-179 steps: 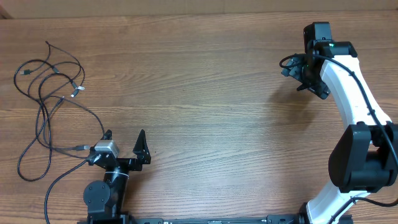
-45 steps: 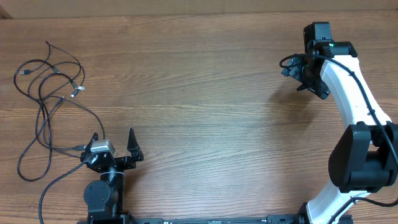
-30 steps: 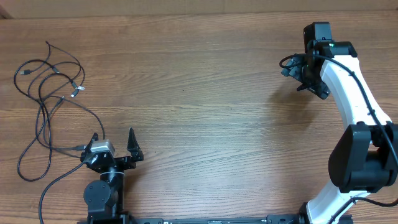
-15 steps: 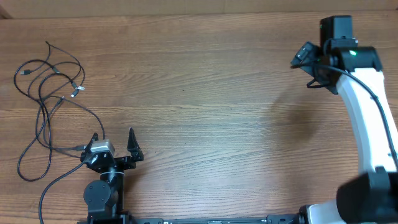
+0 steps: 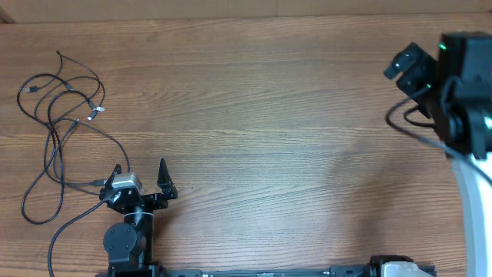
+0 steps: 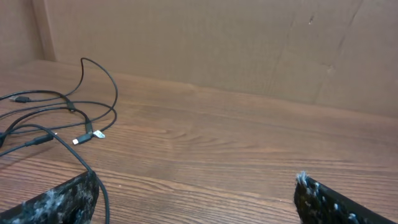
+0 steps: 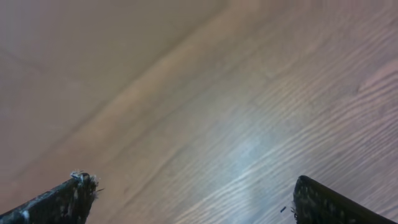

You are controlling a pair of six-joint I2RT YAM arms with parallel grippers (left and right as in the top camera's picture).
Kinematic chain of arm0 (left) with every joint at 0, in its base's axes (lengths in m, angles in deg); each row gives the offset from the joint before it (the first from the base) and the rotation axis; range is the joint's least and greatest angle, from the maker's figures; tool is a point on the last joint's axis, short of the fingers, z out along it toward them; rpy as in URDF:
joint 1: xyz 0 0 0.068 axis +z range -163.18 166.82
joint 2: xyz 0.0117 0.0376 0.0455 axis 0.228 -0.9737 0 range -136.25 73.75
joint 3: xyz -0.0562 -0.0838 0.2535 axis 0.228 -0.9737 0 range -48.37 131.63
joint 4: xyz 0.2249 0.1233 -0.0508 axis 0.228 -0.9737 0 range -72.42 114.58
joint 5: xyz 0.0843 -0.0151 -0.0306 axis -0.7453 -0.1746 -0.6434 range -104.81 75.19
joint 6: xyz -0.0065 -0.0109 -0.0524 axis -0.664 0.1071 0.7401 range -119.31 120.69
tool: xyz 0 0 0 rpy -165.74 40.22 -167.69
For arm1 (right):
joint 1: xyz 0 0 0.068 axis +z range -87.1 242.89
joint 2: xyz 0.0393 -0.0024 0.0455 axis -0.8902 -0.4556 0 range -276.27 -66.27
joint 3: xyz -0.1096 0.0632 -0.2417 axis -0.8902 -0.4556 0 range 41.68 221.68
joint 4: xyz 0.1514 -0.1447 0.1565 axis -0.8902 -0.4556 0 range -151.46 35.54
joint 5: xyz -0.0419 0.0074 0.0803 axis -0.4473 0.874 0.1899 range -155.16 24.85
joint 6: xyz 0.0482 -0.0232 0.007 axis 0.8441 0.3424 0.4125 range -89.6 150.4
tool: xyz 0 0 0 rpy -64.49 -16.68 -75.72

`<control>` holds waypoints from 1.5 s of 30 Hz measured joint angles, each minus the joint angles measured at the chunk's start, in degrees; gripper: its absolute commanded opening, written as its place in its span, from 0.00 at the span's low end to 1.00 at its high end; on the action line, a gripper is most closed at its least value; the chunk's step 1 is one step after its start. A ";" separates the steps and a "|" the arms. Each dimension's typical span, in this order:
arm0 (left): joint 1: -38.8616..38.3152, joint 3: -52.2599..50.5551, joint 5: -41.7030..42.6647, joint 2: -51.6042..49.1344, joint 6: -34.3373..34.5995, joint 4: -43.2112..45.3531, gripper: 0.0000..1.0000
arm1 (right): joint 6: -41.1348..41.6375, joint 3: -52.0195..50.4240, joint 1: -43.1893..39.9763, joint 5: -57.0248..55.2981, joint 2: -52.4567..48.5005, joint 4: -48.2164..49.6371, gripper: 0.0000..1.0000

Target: Untangle cables

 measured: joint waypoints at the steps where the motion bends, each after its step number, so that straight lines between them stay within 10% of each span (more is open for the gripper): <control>1: 0.00 0.00 0.00 0.00 0.00 0.00 1.00 | 0.00 -0.02 0.00 0.02 1.90 0.00 1.00; 15: 0.00 0.00 0.00 0.00 0.00 -0.02 1.00 | 0.04 -0.04 0.00 0.00 23.85 -0.37 1.00; 45: 0.00 -0.02 0.00 0.00 0.00 -0.02 1.00 | 0.04 -0.22 0.00 0.02 23.85 -23.45 1.00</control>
